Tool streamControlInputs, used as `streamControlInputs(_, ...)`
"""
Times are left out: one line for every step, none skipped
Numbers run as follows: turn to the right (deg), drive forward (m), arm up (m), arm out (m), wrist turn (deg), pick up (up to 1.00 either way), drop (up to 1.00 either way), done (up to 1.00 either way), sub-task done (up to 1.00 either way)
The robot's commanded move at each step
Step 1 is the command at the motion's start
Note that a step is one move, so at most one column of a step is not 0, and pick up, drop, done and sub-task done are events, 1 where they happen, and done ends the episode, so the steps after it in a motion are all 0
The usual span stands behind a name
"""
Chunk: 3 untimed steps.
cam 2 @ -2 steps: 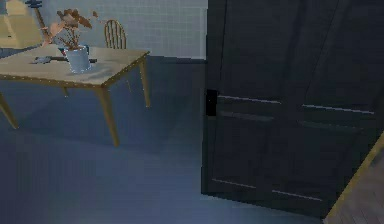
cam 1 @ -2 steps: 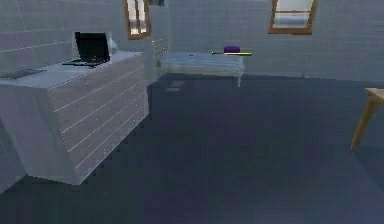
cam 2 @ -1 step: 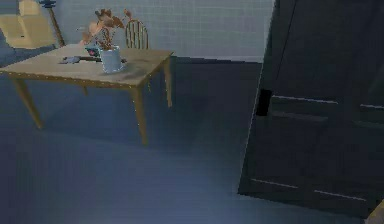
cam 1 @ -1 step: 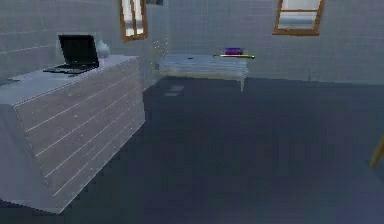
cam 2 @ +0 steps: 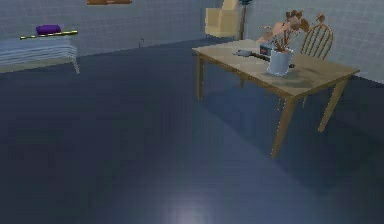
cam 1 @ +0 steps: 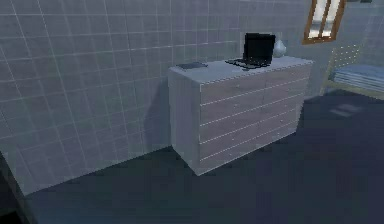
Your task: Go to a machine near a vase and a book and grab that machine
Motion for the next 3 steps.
streamControlInputs(-6.0, 0.0, 0.0, 0.0, 0.0, 0.0, 0.0, 0.0, 0.0)
streamControlInputs(0.0, 1.0, 0.0, 0.0, 0.0, 0.0, 0.0, 0.0, 0.0)
streamControlInputs(45.0, 0.0, 0.0, 0.0, 0.0, 0.0, 0.0, 0.0, 0.0)
